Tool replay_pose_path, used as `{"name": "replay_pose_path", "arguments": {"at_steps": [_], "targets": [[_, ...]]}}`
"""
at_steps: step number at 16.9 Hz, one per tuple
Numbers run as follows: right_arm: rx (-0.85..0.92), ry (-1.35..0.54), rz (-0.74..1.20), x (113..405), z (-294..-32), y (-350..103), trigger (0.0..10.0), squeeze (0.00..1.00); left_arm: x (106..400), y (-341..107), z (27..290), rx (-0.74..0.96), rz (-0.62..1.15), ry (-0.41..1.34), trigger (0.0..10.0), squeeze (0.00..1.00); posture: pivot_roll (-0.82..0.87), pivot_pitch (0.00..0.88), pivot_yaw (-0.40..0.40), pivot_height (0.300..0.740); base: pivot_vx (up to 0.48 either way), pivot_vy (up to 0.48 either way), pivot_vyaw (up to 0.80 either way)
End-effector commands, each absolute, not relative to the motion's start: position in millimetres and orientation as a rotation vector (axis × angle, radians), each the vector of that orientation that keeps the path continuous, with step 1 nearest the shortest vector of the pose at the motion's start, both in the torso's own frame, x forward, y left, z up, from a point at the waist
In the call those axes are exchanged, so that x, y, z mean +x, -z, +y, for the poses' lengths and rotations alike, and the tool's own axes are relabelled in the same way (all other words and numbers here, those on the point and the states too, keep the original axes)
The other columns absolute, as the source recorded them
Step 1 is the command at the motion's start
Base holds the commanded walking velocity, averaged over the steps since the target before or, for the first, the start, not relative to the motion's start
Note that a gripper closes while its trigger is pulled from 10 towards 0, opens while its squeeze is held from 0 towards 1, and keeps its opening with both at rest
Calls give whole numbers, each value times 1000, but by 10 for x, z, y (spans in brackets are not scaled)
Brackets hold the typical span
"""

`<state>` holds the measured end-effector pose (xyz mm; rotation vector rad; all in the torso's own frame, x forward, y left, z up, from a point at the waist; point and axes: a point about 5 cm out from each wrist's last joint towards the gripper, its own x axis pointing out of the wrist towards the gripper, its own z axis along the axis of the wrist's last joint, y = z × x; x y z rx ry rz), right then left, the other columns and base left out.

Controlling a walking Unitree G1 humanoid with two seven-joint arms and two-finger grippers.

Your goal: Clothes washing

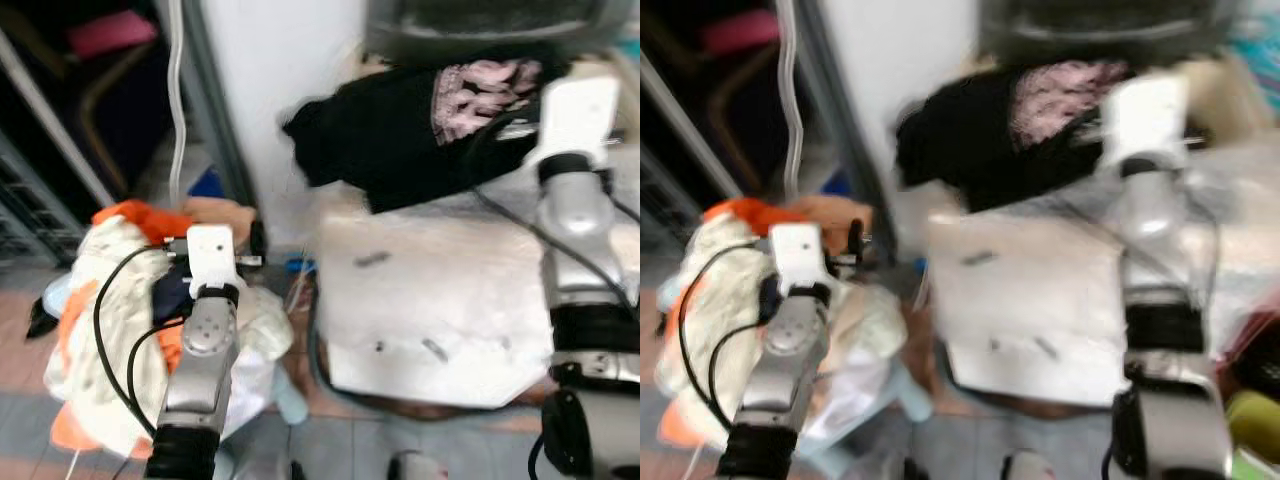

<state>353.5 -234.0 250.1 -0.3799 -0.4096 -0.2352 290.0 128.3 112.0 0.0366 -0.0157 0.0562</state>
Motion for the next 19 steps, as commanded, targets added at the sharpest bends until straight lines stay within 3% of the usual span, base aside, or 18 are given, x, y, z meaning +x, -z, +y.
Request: {"name": "replay_pose_path", "arguments": {"at_steps": [1,6,16,19], "targets": [[-363,195,-449,3579,-2219,-2582,10000,0,2900,-1138,1378,55,-22,-84,10000,0,-33,0,85,740,0,0,-800],[-334,65,-400,3618,-2080,-2399,10000,0,2884,-1158,1392,57,-40,-74,10000,0,-32,0,88,740,0,0,-244],[-351,-144,-384,3610,-1822,-2322,10000,0,2849,-1194,1412,68,-54,-81,10000,0,-25,0,79,740,310,0,0],[-330,-179,-400,3701,-1748,-2433,10000,0,2852,-1185,1402,69,-45,-79,10000,0,-21,0,78,740,0,0,0]]}}
